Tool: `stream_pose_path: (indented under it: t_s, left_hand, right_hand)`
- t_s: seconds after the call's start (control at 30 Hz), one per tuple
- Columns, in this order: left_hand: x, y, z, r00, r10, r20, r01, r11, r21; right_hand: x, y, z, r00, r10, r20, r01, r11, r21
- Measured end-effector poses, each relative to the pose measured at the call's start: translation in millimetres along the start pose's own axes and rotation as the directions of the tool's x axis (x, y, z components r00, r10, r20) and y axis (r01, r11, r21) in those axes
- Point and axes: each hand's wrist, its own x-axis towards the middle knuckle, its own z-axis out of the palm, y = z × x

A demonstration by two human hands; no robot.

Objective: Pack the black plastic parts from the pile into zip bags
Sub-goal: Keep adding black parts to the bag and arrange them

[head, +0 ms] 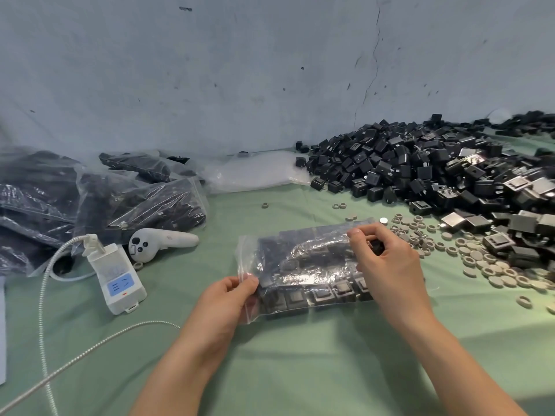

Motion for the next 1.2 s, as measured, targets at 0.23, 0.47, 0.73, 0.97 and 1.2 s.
stream_pose_path:
  t_s: [0.23,0.47,0.73,0.97,1.2]
  left_hand:
    - [1,4,5,0.996,-0.084,0.019,0.086,0.974,-0.209]
    - [1,5,16,0.989,-0.029,-0.146,-0.004,0.976,-0.217]
    - [4,-3,16,0.966,0.12,-0.231,-0.099,0.99,0.098]
    - [0,-2,16,0.984,0.17,-0.049,-0.151,0.949,0.276]
    - [-3,-7,22,0.957,0.287,-0.048,-0.247,0.89,0.384]
  right_hand:
    - [-1,1,1,0.999,-0.038,0.023,0.04,0.996,-0.081]
    - [-10,-10,15,0.938,-0.214,0.273,0.304,0.884,-0.354]
    - [-11,-10,30,0.857,-0.214,0.47,0.451,0.751,-0.482]
    - [-8,-4,34,0.841,-0.19,0.506,0.463,0.738,-0.491]
    - [-6,-3,35,0.867,-0.17,0.468,0.399,0.799,-0.45]
